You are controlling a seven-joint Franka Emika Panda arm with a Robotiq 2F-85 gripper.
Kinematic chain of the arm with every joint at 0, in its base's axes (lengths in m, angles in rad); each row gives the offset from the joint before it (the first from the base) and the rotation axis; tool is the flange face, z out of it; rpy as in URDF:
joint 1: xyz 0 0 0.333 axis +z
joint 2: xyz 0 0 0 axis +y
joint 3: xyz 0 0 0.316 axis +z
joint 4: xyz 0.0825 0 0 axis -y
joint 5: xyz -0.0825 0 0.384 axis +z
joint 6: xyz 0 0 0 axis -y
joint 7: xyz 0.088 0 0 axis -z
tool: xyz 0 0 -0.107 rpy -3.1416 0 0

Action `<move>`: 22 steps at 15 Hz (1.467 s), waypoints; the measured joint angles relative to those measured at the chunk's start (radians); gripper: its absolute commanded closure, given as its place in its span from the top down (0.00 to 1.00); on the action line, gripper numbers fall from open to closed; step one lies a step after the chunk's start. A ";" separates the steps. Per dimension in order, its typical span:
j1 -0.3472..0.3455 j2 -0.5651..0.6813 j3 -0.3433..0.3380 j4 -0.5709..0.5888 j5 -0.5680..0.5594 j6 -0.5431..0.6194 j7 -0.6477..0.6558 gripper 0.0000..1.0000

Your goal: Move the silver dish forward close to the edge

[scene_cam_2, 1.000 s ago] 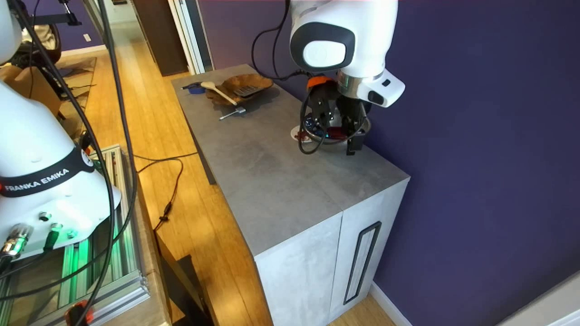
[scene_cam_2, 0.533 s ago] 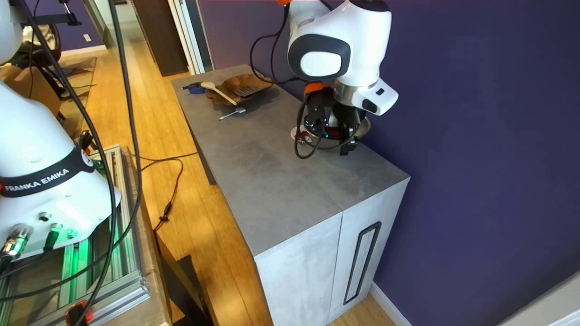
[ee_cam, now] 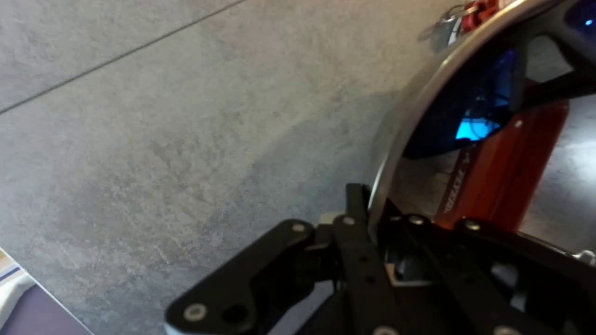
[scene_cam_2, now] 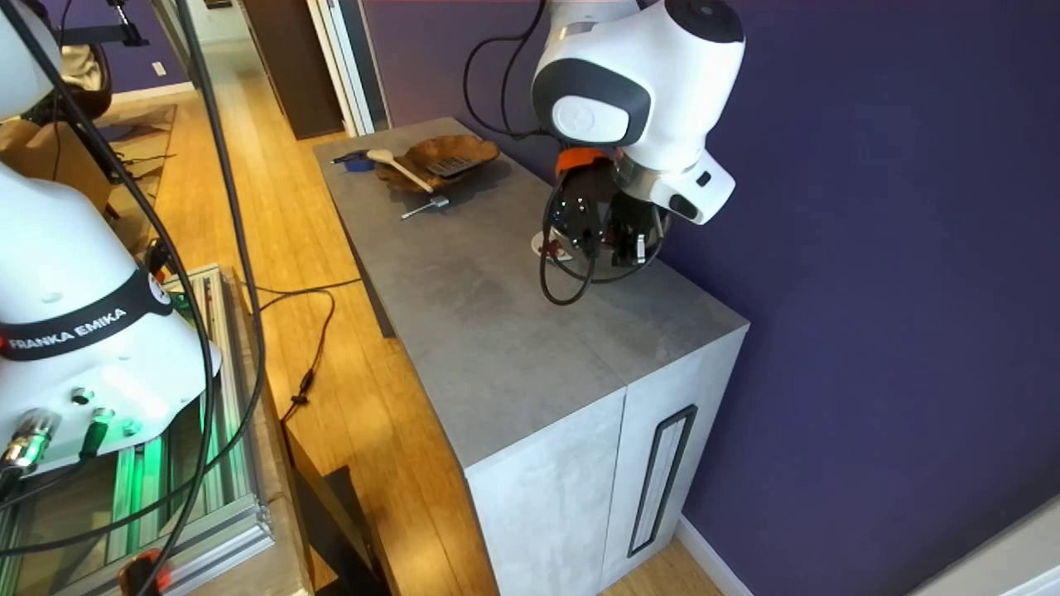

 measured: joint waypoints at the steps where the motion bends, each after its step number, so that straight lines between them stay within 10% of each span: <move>1: -0.024 -0.018 0.005 -0.003 0.007 -0.035 -0.057 0.02; 12: 0.093 -0.471 -0.196 -0.440 -0.324 -0.098 -0.306 0.02; 22: 0.121 -0.454 -0.267 -0.483 -0.290 -0.045 -0.439 0.02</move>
